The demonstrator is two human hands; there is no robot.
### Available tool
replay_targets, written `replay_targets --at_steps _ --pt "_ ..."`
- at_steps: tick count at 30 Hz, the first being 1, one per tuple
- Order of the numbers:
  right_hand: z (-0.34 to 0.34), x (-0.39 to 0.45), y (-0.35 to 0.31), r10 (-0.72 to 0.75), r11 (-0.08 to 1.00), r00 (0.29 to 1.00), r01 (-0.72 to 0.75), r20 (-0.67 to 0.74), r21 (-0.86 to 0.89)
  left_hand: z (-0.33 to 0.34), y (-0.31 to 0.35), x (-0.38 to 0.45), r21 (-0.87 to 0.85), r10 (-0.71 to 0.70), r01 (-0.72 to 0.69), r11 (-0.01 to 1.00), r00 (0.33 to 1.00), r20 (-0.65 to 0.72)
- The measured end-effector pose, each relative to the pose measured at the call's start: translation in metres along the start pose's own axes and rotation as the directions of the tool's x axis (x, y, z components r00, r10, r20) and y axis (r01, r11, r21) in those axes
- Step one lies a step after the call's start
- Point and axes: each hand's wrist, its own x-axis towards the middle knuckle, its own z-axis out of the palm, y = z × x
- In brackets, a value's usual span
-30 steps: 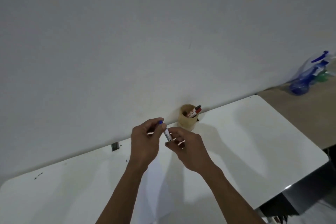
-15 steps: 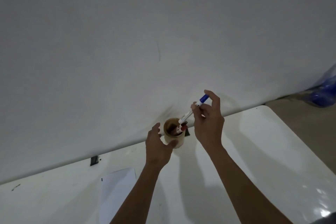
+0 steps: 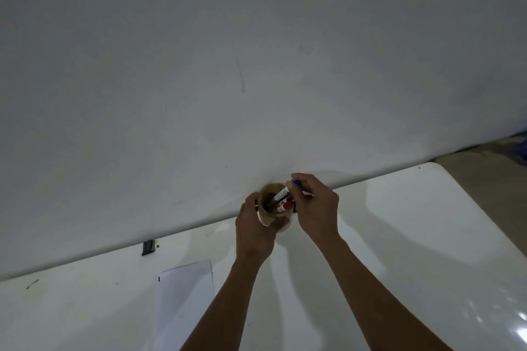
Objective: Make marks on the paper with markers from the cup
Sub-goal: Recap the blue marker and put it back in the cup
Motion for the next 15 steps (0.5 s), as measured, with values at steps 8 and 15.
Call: replay_targets --at_steps 8,15 --pt "0.001 -0.003 -0.003 -0.075 0.984 0.997 0.077 0.018 -0.16 0.002 -0.002 0.0 -0.011 0.015 -0.015 1.0 1.0 -0.002" --pt "-0.006 -0.014 -0.013 0.075 0.992 0.997 -0.071 0.029 -0.106 0.003 -0.004 0.0 -0.011 0.027 -0.027 1.0 1.0 -0.006"
